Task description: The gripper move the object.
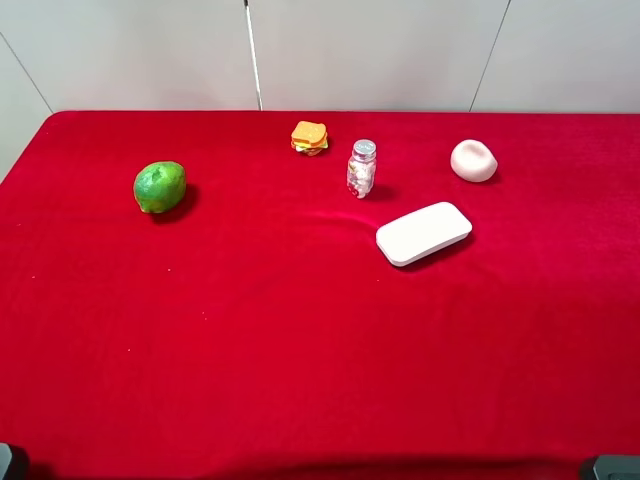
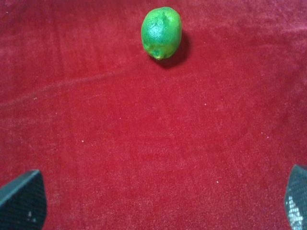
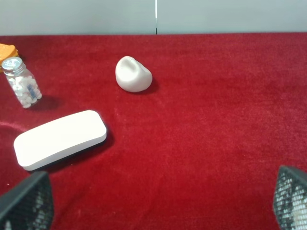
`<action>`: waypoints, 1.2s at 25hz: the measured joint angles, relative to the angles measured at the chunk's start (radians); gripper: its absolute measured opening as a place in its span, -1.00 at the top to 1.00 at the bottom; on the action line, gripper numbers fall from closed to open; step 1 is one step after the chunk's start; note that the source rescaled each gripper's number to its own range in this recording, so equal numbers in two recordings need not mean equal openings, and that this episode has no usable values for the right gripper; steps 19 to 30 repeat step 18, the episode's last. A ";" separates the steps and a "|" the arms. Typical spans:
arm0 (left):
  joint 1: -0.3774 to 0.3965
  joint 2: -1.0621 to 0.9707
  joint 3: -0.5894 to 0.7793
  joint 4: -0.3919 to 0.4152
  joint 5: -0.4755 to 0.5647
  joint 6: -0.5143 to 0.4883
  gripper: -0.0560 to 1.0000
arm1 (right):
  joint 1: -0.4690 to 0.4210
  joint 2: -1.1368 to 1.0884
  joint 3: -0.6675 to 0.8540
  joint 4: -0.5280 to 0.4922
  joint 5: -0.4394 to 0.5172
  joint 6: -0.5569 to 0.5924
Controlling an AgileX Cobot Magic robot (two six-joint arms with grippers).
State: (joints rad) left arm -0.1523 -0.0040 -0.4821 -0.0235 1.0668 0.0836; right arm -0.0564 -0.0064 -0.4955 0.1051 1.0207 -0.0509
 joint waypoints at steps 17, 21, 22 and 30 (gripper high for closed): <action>0.000 0.000 0.000 0.000 0.000 0.000 -1.00 | 0.000 0.000 0.000 0.000 0.000 0.000; 0.000 0.000 0.000 0.000 0.000 0.000 -1.00 | 0.000 0.000 0.000 0.000 0.000 0.000; 0.000 0.000 0.000 0.000 0.000 0.000 -1.00 | 0.000 0.000 0.000 0.000 0.000 0.000; 0.000 0.000 0.000 0.000 0.000 0.000 -1.00 | 0.000 0.000 0.000 0.000 0.000 0.000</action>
